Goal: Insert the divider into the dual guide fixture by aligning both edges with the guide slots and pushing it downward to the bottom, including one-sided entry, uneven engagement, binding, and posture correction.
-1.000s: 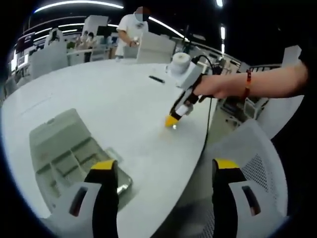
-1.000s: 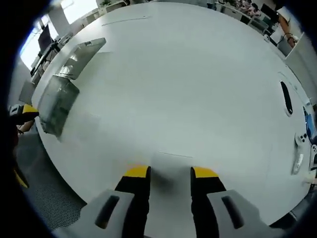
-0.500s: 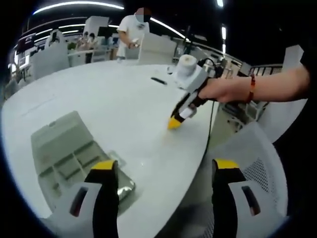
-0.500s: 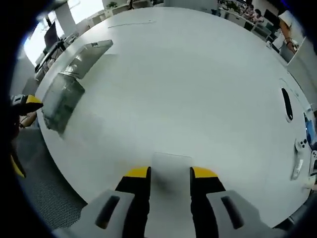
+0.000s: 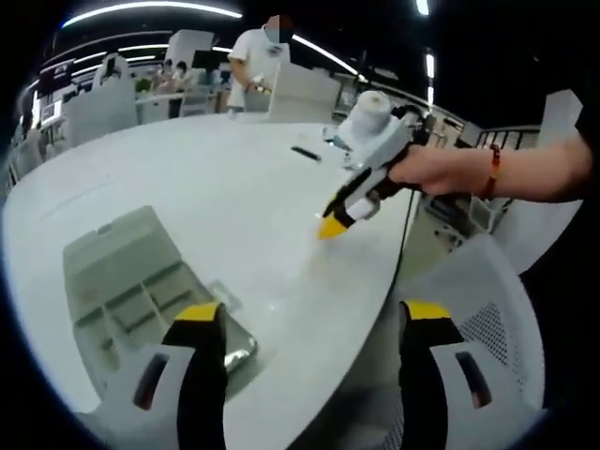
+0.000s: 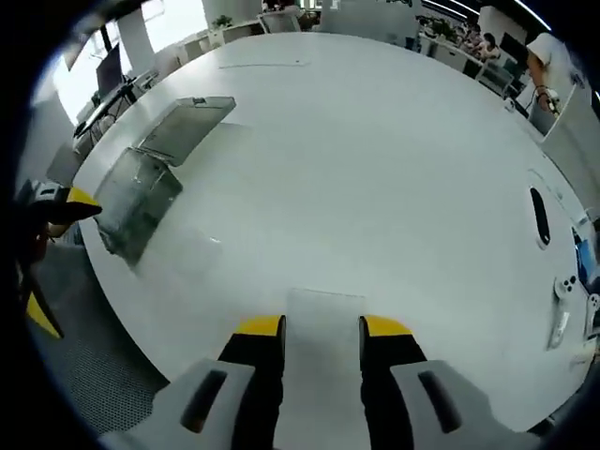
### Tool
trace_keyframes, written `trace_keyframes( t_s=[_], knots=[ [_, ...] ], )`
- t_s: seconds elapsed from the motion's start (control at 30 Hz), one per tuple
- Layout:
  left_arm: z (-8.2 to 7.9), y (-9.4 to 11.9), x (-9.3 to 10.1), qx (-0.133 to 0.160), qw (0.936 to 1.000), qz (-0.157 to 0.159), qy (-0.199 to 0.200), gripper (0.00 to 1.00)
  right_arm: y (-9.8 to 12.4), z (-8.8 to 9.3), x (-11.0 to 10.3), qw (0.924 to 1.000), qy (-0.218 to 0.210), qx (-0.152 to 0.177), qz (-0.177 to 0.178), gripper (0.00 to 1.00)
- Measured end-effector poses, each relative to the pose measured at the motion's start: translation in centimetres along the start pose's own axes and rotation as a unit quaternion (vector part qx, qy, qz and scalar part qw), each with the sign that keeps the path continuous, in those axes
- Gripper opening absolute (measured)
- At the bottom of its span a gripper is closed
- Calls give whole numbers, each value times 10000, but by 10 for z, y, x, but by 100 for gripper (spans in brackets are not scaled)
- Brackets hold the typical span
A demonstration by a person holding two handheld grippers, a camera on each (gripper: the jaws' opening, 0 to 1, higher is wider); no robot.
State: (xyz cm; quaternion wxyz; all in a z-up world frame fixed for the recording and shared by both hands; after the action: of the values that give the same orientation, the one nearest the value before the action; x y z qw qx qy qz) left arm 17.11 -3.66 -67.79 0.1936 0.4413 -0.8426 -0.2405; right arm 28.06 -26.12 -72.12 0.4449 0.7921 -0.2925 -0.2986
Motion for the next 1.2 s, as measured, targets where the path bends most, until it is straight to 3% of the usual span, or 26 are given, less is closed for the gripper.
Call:
trace_keyframes(
  t_s=[0.6, 1.2],
  knots=[
    [-4, 3, -2, 167, 9995, -33, 258, 71, 19, -25, -30, 9966, 425, 698, -72, 27],
    [-7, 3, -12, 354, 9965, -226, 725, 70, 24, -36, -58, 9916, 731, 1014, -345, 27]
  ],
)
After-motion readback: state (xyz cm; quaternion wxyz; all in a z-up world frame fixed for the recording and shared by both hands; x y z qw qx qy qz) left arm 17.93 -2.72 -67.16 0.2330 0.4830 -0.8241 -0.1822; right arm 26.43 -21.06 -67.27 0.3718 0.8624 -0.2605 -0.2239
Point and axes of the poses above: the point that each gripper's makers call its tool centre point, and the gripper's own axes: y roughly backward along the fingers, x roughly to its right, z roughly out of its underside, the point moved 8 cm from there along y, roughly backward along the fingers, and after that the axes turned 14 degrees about -z, right-handed, at the moved point
